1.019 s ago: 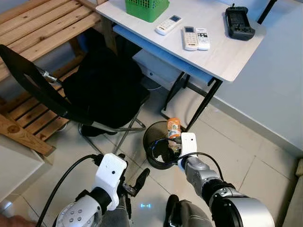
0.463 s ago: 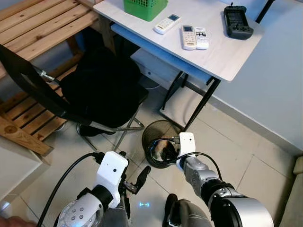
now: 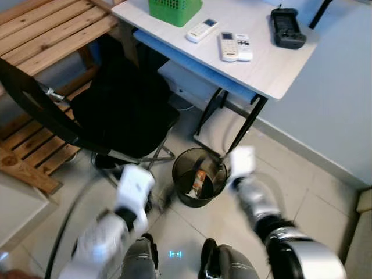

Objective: Clean up the room

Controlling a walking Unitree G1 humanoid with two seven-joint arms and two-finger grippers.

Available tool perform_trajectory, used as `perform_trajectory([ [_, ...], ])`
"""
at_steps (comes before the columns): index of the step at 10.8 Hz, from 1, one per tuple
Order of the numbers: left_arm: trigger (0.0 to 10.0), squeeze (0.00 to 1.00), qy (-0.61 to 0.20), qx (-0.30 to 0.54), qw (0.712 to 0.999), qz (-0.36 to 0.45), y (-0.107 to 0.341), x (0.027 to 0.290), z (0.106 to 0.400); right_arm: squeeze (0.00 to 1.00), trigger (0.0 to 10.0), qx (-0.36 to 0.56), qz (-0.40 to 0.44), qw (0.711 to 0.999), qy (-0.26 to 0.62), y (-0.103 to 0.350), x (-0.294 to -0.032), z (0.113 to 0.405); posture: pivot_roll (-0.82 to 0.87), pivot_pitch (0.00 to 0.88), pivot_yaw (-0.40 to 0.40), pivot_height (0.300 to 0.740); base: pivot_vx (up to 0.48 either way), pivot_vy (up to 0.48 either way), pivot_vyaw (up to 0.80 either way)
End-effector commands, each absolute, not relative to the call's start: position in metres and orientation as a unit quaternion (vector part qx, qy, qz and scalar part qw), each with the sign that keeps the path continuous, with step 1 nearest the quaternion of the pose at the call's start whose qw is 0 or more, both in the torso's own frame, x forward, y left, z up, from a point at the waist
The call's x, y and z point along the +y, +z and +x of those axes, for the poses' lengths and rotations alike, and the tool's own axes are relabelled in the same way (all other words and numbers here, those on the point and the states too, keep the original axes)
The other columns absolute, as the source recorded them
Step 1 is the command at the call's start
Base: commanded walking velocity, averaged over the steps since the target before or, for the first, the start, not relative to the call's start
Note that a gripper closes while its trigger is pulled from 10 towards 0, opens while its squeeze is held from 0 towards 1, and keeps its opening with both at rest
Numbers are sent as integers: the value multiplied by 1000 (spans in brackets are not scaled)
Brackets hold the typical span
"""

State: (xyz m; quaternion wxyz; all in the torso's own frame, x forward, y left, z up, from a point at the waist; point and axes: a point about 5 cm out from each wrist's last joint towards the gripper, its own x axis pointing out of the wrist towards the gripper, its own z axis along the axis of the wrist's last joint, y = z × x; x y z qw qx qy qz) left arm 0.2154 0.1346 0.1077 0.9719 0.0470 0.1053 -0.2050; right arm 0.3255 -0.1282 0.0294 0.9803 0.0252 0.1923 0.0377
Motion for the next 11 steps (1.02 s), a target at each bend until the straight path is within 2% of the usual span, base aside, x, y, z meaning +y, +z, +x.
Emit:
perform_trajectory([
  [1, 10000, 0, -186, 108, 976, 39, 104, 140, 218, 0, 10000, 177, 31, 983, 27, 29, -134, 322, 191, 115, -52, 740, 0, 0, 0],
  [3, 10000, 0, -107, 80, 991, 30, 106, 162, 239, 0, 10000, 76, 24, 997, -16, 49, -160, 312, 111, 20, -37, 740, 0, 0, 0],
  [6, 10000, 0, -111, 44, 992, 29, 117, 161, 255, 0, 10000, -30, 2, 998, -60, 80, -174, 270, 52, 0, -22, 740, 0, 0, 0],
  [7, 10000, 0, -116, 31, 992, 43, 120, 160, 260, 0, 10000, -42, 6, 996, -75, 87, -178, 264, 43, 0, -15, 740, 0, 0, 0],
  [9, 10000, 0, -157, 2, 983, 99, 133, 157, 267, 0, 10000, 9, 39, 996, -75, 74, -183, 234, 23, 0, 3, 740, 0, 0, 0],
  [11, 10000, 0, -180, 24, 980, 76, 121, 144, 264, 0, 10000, 24, 41, 998, -38, 70, -168, 240, 1, 0, 13, 740, 0, 0, 0],
])
